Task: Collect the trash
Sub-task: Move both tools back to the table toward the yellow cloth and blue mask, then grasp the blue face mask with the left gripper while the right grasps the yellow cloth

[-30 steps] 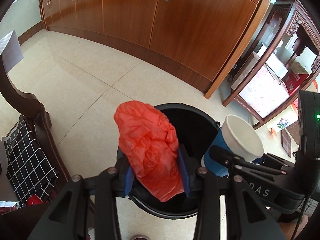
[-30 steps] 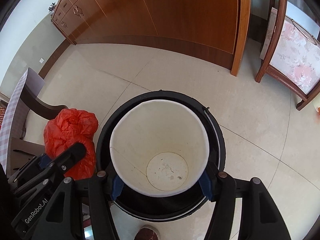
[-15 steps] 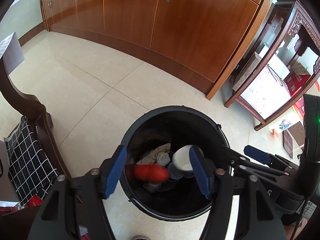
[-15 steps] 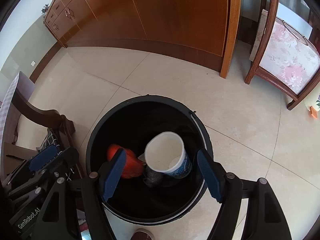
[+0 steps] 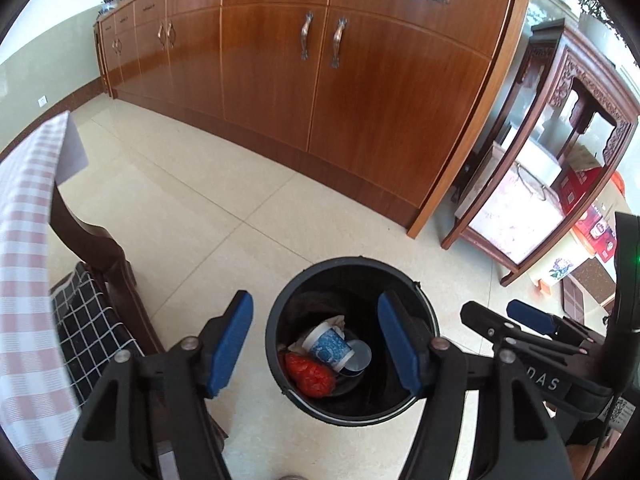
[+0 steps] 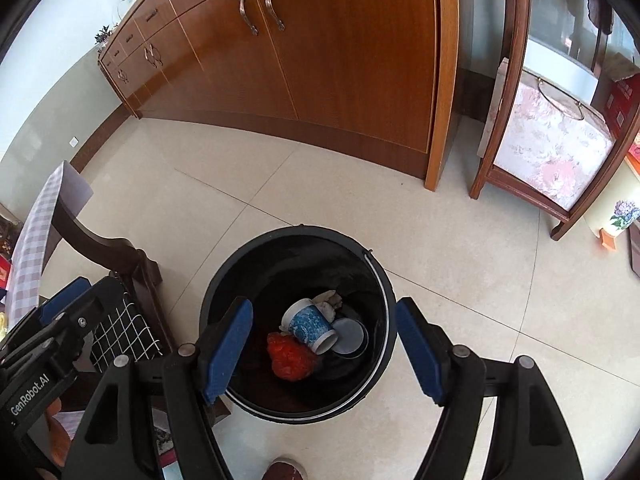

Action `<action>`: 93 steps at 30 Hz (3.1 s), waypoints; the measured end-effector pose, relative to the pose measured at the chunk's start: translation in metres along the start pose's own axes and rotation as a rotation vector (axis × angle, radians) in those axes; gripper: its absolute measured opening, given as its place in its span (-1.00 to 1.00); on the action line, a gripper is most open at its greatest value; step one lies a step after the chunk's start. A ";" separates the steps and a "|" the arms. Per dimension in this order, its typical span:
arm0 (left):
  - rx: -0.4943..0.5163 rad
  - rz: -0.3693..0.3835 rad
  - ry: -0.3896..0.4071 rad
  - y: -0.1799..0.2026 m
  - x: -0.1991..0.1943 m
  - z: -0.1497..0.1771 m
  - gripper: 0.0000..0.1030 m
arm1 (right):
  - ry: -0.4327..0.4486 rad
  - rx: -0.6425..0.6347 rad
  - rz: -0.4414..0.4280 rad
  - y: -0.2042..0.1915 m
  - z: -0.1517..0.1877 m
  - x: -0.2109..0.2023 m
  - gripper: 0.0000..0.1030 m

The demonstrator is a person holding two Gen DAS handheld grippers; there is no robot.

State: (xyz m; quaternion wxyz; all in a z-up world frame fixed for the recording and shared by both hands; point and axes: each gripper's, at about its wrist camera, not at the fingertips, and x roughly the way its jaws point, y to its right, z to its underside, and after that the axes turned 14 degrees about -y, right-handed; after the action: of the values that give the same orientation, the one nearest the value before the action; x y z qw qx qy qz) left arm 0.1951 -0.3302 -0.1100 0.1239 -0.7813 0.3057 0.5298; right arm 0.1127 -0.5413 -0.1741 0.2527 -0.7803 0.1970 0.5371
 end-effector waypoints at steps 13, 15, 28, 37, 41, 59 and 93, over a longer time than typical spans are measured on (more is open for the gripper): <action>-0.124 -0.071 0.135 -0.068 -0.113 0.042 0.30 | 0.156 -0.161 -0.112 -0.092 0.036 -0.106 0.48; -0.160 -0.093 0.146 -0.087 -0.127 0.052 0.29 | 0.164 -0.203 -0.140 -0.117 0.043 -0.114 0.48; -0.449 -0.281 0.222 -0.232 -0.194 0.136 0.30 | 0.148 -0.496 -0.286 -0.286 0.098 -0.124 0.49; -0.592 -0.355 0.217 -0.305 -0.205 0.186 0.30 | 0.099 -0.662 -0.352 -0.382 0.124 -0.109 0.52; -0.634 -0.373 0.215 -0.327 -0.206 0.198 0.30 | 0.085 -0.707 -0.363 -0.415 0.132 -0.100 0.55; -0.687 -0.400 0.176 -0.398 -0.184 0.188 0.30 | 0.035 -0.777 -0.333 -0.497 0.120 -0.048 0.61; -0.737 -0.336 0.168 -0.427 -0.159 0.189 -0.66 | 0.002 -0.810 -0.392 -0.510 0.122 -0.017 0.01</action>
State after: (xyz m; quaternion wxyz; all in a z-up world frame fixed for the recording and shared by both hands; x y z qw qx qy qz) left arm 0.2733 0.1570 -0.0987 -0.1046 -0.8530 -0.0272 0.5106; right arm 0.3121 -0.0610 -0.1010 0.0237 -0.8394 -0.1802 0.5121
